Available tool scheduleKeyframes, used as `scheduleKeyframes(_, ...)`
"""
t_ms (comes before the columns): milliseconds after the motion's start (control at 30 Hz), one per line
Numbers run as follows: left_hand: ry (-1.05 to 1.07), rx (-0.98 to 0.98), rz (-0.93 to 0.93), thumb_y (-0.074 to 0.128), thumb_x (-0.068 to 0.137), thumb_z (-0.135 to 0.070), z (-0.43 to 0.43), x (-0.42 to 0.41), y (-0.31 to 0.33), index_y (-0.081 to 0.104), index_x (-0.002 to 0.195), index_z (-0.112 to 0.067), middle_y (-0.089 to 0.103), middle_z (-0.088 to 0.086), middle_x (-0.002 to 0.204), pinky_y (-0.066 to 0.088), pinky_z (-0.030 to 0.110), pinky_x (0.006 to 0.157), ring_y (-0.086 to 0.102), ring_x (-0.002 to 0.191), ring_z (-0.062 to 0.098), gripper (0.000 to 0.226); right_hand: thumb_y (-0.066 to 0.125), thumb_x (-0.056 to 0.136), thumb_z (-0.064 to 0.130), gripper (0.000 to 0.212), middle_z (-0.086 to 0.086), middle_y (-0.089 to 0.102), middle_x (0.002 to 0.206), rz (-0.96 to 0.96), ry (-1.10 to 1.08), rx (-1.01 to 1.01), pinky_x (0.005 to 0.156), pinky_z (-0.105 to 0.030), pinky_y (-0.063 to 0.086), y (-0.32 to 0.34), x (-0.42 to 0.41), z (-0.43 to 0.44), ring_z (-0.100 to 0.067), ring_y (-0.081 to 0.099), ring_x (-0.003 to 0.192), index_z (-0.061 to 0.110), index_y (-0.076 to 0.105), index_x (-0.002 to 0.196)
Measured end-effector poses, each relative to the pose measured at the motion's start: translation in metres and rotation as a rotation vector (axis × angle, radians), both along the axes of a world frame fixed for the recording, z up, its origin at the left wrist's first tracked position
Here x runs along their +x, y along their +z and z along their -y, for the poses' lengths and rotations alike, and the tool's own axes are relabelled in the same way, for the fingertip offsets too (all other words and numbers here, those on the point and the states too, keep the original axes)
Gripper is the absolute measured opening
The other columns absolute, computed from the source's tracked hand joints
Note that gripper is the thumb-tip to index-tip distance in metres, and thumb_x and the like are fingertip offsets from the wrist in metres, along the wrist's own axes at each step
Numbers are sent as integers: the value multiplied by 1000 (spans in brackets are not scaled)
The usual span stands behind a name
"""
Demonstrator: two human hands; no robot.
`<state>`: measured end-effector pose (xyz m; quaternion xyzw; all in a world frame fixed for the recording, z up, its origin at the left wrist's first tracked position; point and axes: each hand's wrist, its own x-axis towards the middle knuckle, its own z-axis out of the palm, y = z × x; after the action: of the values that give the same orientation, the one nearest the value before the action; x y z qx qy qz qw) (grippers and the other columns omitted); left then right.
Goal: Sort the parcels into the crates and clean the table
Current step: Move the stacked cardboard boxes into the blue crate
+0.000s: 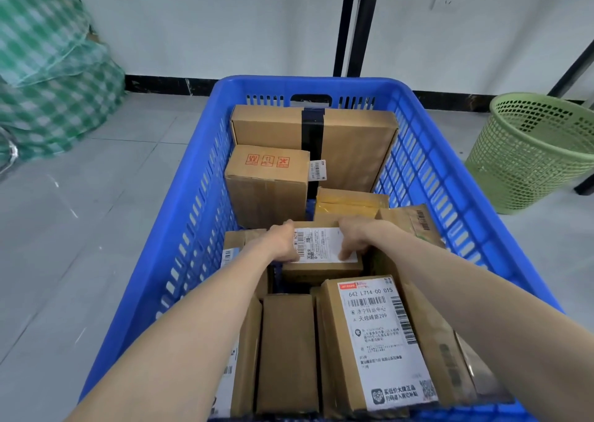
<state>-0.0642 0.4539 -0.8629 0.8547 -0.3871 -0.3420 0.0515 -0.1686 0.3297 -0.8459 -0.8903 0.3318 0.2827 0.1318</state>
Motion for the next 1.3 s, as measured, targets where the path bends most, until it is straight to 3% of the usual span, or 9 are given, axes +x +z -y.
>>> scheduleKeyframes(133,-36,66,42,61,88,-13,0,-6,3,2,150,-11,47,10,135,46,29,87,50,118,23,86,73,81,29,64,-7,53,130,-42,49,-48,97,-35,46,-1,1,-6,-24,52,115,15,44,137)
scheduleKeyframes(233,-48,57,103,58,87,-6,5,-13,7,3,151,-11,13,15,155,37,39,108,28,138,31,84,71,83,28,65,-10,44,137,-9,81,-81,101,-37,44,6,3,-12,-26,48,122,12,41,138)
scheduleKeyframes(300,-70,-35,176,58,88,-6,9,-17,19,-1,151,-10,-7,12,158,27,42,114,8,145,30,86,67,87,23,58,-12,43,138,82,91,-112,98,-35,44,19,4,-14,-27,48,122,9,40,137)
scheduleKeyframes(500,-98,-298,362,57,91,-23,18,-9,61,1,151,-12,-6,7,159,24,43,115,8,145,27,83,54,93,20,72,-16,24,150,397,41,-258,107,-44,36,58,9,-10,-34,28,136,9,12,150)
scheduleKeyframes(633,-127,-315,521,52,95,-29,3,-1,76,-1,151,-13,-11,7,159,5,41,117,-8,146,24,79,56,93,28,80,-14,2,159,513,17,-371,116,-41,20,81,0,-10,-30,8,146,14,3,152)
scheduleKeyframes(833,-115,-340,750,49,94,-42,-21,5,94,-6,151,-16,-15,7,158,-5,45,116,-14,145,23,84,49,96,35,76,-15,-3,159,536,10,-506,119,-44,9,96,-12,-9,-30,1,147,17,1,152)
scheduleKeyframes(967,42,-450,767,45,93,-50,-32,4,97,-8,151,-16,-12,6,159,-7,46,115,-13,146,22,85,43,97,40,75,-14,-5,159,650,-56,-563,120,-45,4,108,-16,-15,-30,-4,147,18,-3,152)
scheduleKeyframes(1100,75,-429,793,42,92,-56,-46,-9,117,-13,150,-16,-15,5,158,-9,48,114,-13,146,22,89,38,97,41,73,-12,-9,159,688,-86,-557,119,-48,-1,127,-22,-36,-30,-8,147,21,-7,152)
scheduleKeyframes(1300,73,-441,852,40,92,-53,-45,4,238,-22,142,-14,-20,4,155,-17,48,111,-14,145,19,89,34,98,33,70,-8,-14,159,712,-127,-554,118,-46,-5,242,-20,-33,-25,-11,147,20,-10,151)
